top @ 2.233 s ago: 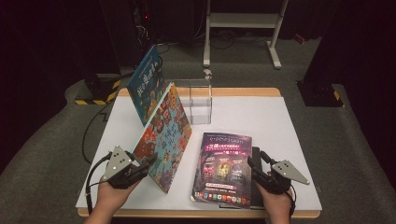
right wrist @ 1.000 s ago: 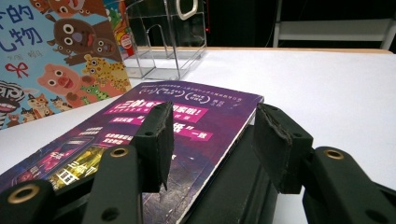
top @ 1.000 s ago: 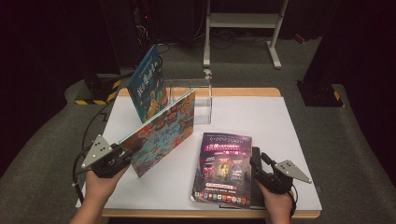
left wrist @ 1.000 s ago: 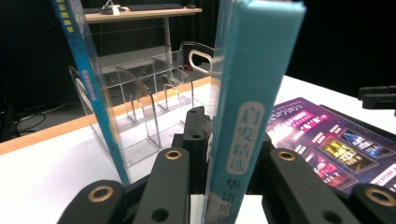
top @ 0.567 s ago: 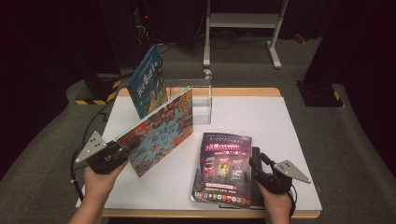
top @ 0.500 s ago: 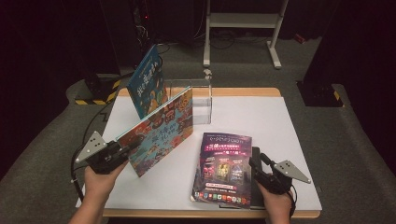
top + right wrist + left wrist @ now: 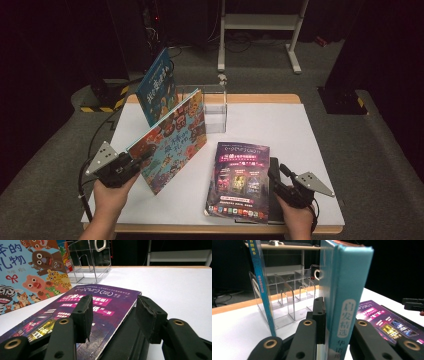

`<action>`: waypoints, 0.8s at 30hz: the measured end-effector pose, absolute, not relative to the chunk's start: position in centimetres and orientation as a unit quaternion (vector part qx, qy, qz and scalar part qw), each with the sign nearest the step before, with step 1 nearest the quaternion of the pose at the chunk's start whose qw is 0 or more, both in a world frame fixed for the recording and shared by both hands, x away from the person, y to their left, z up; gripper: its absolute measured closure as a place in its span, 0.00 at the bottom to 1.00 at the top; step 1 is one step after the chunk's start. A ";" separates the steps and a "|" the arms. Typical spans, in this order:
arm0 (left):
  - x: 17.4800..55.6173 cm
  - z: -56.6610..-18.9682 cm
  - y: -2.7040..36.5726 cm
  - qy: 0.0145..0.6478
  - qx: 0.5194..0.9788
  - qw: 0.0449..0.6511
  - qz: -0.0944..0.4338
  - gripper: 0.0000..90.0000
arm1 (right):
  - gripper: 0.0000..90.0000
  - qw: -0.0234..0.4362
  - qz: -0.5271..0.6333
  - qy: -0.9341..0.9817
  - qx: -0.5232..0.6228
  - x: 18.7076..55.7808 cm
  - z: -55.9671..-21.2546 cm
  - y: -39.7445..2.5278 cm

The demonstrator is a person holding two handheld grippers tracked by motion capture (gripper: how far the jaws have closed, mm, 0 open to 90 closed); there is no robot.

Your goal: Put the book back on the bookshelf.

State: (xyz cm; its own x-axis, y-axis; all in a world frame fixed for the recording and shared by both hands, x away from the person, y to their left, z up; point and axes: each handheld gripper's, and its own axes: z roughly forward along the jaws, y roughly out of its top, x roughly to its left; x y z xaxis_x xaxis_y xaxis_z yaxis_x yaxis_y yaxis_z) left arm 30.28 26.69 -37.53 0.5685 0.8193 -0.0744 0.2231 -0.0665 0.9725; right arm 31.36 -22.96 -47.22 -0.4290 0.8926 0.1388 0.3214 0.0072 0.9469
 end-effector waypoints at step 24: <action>31.4 -37.3 25.8 0.366 0.692 0.566 0.258 0.82 | 0.50 0.265 0.530 0.659 0.463 31.4 -47.4 -22.8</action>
State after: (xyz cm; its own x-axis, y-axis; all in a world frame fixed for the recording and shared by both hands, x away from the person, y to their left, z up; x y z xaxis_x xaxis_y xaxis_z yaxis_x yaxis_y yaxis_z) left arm 31.41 25.81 -37.34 0.5989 0.7988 -0.0571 0.2140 -0.0910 0.9726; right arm 31.38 -22.78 -47.37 -0.4300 0.8917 0.1413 0.3298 0.0094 0.9440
